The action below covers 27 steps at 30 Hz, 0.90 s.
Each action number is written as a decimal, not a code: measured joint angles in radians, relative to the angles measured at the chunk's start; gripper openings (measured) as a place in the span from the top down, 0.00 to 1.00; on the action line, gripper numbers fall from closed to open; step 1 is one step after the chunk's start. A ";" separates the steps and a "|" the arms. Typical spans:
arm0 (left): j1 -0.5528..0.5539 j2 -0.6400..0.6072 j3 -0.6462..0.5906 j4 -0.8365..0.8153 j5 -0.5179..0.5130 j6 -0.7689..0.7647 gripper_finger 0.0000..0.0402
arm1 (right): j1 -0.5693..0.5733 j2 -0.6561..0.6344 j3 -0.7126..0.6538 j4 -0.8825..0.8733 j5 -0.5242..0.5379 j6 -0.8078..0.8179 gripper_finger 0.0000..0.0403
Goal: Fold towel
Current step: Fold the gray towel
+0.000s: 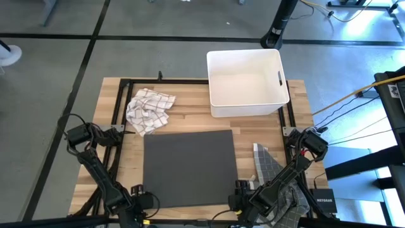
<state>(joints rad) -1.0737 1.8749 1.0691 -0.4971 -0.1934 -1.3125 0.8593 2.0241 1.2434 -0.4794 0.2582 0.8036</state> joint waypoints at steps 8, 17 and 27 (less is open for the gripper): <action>-0.001 0.002 -0.010 -0.020 -0.094 0.087 0.65 | 0.000 0.003 0.000 -0.023 0.017 0.000 0.59; -0.001 0.017 -0.014 -0.029 -0.125 0.116 0.78 | 0.000 0.003 0.000 -0.034 0.024 0.009 0.67; -0.012 0.017 -0.014 -0.021 -0.125 0.122 0.99 | -0.002 0.003 -0.002 -0.053 0.032 0.012 0.85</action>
<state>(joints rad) -1.0852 1.8923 1.0546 -0.5182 -0.3183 -1.1909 0.8570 2.0270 1.2415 -0.5325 0.2901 0.8154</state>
